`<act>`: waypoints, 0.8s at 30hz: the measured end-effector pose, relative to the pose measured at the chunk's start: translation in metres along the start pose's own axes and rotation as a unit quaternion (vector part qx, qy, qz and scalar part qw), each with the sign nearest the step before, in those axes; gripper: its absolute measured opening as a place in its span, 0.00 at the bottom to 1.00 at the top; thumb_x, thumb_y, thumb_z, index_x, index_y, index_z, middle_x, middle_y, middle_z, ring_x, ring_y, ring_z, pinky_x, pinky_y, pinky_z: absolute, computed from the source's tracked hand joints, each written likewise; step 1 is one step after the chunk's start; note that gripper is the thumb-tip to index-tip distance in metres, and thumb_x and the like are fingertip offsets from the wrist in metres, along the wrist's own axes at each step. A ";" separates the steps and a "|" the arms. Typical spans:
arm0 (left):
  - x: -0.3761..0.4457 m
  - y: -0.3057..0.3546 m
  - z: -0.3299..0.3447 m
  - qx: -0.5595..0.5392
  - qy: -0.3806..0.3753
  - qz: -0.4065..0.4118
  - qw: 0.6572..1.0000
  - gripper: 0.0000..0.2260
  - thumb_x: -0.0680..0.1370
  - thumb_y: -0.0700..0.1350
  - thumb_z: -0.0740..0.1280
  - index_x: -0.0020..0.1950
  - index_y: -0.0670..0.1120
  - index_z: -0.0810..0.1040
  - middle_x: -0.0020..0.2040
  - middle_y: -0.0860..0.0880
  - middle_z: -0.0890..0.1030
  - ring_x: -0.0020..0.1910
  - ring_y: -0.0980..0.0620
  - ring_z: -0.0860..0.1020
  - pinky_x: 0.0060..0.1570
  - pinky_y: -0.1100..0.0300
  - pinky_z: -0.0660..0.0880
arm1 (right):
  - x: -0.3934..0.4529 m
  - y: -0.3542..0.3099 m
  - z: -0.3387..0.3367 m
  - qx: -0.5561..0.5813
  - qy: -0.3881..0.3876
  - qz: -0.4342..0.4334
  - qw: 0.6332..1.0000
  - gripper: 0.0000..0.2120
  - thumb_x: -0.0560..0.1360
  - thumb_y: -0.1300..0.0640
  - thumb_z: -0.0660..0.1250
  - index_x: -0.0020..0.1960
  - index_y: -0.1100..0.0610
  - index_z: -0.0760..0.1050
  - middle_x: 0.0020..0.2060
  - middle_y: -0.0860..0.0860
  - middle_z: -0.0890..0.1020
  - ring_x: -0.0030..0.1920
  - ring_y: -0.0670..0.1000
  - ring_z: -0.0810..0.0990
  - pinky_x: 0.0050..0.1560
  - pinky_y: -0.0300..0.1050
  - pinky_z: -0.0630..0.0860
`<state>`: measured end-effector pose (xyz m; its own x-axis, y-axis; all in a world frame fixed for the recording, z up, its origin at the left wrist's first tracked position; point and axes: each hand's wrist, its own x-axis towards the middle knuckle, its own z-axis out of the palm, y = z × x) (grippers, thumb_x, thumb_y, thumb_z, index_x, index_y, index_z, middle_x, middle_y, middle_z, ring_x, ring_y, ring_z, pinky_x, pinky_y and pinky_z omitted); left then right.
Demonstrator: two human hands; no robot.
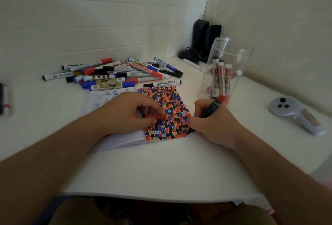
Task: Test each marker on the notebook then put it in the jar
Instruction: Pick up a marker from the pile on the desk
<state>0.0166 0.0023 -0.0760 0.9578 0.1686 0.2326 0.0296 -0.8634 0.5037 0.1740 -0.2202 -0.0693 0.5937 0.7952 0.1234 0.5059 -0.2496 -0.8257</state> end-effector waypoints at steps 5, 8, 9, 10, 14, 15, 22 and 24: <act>0.001 0.000 0.000 -0.003 0.004 0.001 1.000 0.15 0.75 0.52 0.76 0.61 0.64 0.82 0.53 0.68 0.81 0.54 0.66 0.78 0.55 0.59 0.78 | 0.001 0.000 -0.001 -0.003 0.007 -0.002 1.000 0.17 0.71 0.65 0.72 0.31 0.57 0.66 0.27 0.56 0.72 0.28 0.50 0.71 0.31 0.44 0.70; 0.000 -0.001 0.001 -0.006 0.004 0.000 1.000 0.15 0.75 0.52 0.76 0.60 0.65 0.82 0.53 0.69 0.81 0.55 0.67 0.78 0.55 0.58 0.79 | 0.000 0.000 -0.002 0.019 0.004 0.005 1.000 0.16 0.72 0.65 0.73 0.34 0.64 0.67 0.29 0.65 0.75 0.27 0.51 0.73 0.29 0.41 0.72; 0.000 -0.002 0.001 -0.007 0.004 0.001 1.000 0.15 0.75 0.52 0.76 0.60 0.65 0.82 0.53 0.68 0.81 0.55 0.66 0.78 0.56 0.57 0.79 | 0.000 0.001 -0.002 0.020 0.000 0.006 1.000 0.16 0.73 0.65 0.74 0.35 0.65 0.68 0.30 0.66 0.76 0.28 0.51 0.74 0.29 0.41 0.73; 0.000 -0.003 0.001 -0.008 0.003 0.002 1.000 0.15 0.75 0.53 0.76 0.60 0.65 0.82 0.53 0.68 0.82 0.55 0.66 0.78 0.56 0.56 0.79 | -0.001 0.001 -0.002 0.017 -0.004 0.006 1.000 0.16 0.73 0.64 0.74 0.35 0.65 0.68 0.31 0.66 0.76 0.28 0.52 0.74 0.30 0.42 0.73; 0.000 -0.003 0.002 -0.008 0.004 -0.001 1.000 0.15 0.75 0.53 0.76 0.61 0.65 0.82 0.53 0.68 0.82 0.54 0.66 0.78 0.55 0.55 0.80 | 0.000 0.002 0.001 -0.001 -0.002 -0.001 1.000 0.16 0.71 0.64 0.73 0.33 0.61 0.66 0.27 0.58 0.72 0.29 0.51 0.71 0.31 0.44 0.71; 0.000 -0.003 0.002 -0.010 0.004 -0.001 1.000 0.15 0.75 0.53 0.76 0.60 0.65 0.82 0.53 0.68 0.82 0.55 0.65 0.78 0.55 0.54 0.80 | 0.000 0.002 0.001 -0.002 0.001 -0.003 1.000 0.17 0.71 0.65 0.72 0.32 0.59 0.66 0.27 0.56 0.70 0.29 0.50 0.70 0.31 0.43 0.69; 0.001 -0.001 0.001 -0.007 0.001 -0.006 1.000 0.15 0.75 0.52 0.76 0.60 0.64 0.82 0.54 0.67 0.82 0.54 0.65 0.78 0.56 0.53 0.80 | 0.002 0.004 -0.001 0.018 0.007 -0.002 1.000 0.17 0.73 0.65 0.73 0.32 0.57 0.67 0.28 0.58 0.74 0.28 0.50 0.73 0.30 0.41 0.72; 0.000 -0.002 0.001 -0.009 0.000 -0.006 1.000 0.15 0.75 0.52 0.76 0.60 0.64 0.82 0.54 0.67 0.82 0.55 0.65 0.78 0.56 0.53 0.80 | 0.001 0.004 0.000 0.017 0.007 -0.006 1.000 0.17 0.73 0.64 0.73 0.33 0.61 0.67 0.28 0.61 0.76 0.28 0.51 0.74 0.30 0.42 0.72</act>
<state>0.0170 0.0032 -0.0777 0.9574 0.1784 0.2270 0.0353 -0.8527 0.5212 0.1774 -0.2204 -0.0725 0.5971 0.7898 0.1404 0.4915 -0.2218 -0.8422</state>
